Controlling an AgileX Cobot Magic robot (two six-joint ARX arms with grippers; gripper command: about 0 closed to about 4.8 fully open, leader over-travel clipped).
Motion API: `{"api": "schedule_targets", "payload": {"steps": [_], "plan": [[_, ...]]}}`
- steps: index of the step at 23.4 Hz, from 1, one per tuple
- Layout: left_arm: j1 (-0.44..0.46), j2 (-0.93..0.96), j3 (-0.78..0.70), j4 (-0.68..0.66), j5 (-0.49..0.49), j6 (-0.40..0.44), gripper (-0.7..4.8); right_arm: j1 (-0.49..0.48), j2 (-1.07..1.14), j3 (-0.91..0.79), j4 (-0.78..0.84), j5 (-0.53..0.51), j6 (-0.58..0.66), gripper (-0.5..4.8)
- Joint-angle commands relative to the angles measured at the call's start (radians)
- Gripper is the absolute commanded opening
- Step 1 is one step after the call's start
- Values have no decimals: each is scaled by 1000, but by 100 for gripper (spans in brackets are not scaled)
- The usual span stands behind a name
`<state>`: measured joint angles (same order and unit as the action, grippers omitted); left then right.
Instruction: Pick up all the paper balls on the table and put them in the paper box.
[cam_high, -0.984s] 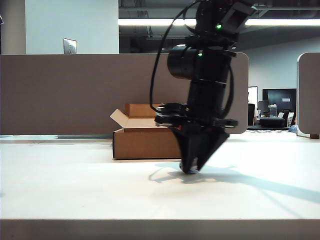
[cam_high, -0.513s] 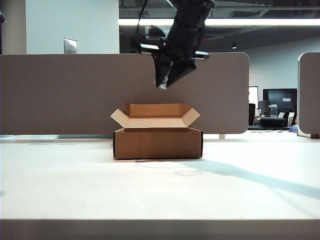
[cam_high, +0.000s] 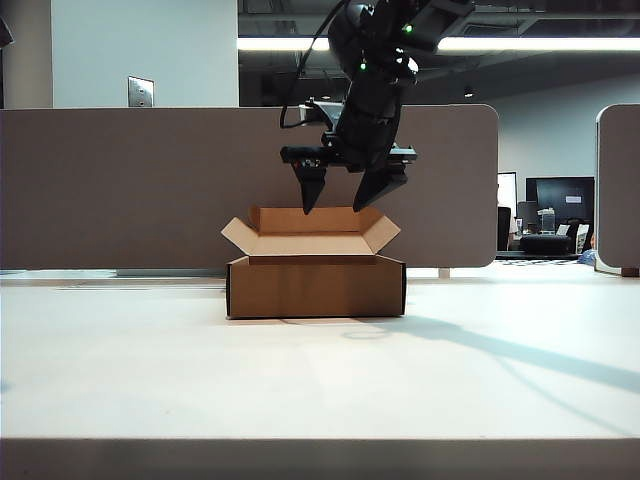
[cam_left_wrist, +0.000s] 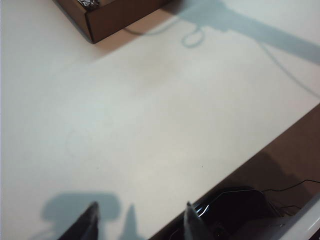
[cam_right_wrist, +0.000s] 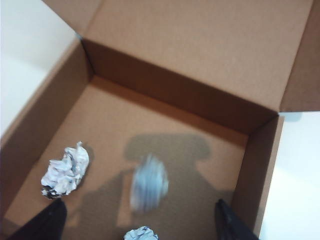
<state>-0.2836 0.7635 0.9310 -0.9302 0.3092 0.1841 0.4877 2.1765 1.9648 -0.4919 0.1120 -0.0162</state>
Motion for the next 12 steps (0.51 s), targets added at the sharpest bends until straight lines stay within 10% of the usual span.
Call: {"api": "schedule_targets", "payload": {"steps": [1, 12], "plan": [[0, -2, 1, 12, -2, -1, 210, 2, -18, 13, 26, -1, 2, 400], [0, -2, 1, 77, 11, -5, 209, 0, -283, 28, -180, -13, 69, 303]]}}
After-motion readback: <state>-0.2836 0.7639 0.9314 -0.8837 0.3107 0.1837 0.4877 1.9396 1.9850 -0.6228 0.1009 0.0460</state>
